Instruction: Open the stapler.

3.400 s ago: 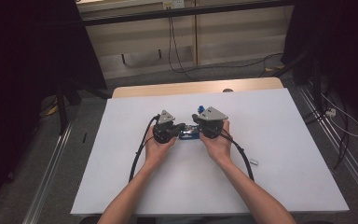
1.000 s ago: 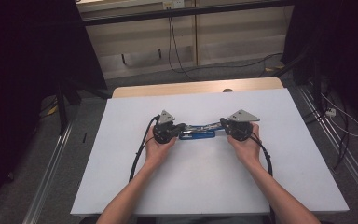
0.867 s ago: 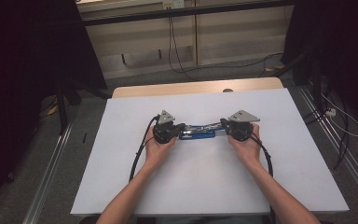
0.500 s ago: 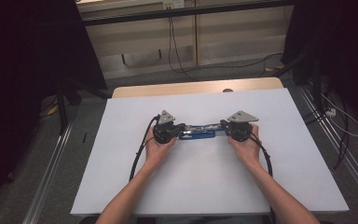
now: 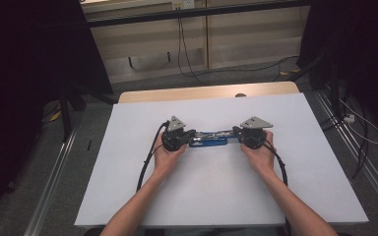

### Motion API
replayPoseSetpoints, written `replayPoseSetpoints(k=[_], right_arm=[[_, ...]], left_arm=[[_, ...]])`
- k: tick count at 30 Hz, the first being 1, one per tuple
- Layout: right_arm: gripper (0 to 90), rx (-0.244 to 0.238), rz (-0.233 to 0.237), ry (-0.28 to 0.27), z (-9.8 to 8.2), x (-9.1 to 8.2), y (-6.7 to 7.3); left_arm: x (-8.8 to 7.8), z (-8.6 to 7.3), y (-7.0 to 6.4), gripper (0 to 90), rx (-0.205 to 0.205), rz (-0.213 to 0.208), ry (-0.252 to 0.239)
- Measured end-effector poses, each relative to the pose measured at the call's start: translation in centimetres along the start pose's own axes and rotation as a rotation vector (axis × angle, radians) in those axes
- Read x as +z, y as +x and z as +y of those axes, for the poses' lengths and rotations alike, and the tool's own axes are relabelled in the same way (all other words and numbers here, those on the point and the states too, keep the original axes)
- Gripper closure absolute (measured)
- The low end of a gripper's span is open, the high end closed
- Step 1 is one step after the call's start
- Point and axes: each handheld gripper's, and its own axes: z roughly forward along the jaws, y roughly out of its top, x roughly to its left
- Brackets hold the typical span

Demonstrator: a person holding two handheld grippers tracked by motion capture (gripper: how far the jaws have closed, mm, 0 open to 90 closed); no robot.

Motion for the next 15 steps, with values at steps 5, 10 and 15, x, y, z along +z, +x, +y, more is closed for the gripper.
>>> replayPoseSetpoints(k=[5, 10, 15], right_arm=[[90.0, 0.006, 0.007, 0.002, -0.06, 0.01, -0.21], [90.0, 0.016, 0.006, -0.016, 0.08, -0.07, -0.39], [90.0, 0.035, 0.015, -0.040, 0.34, -0.39, -0.69]], left_arm=[[-0.14, 0.20, -0.04, 90.0, -0.014, 0.001, -0.005], [-0.17, 0.48, -0.18, 90.0, -0.013, 0.007, -0.002], [-0.15, 0.54, -0.44, 86.9, -0.007, -0.003, -0.004]])
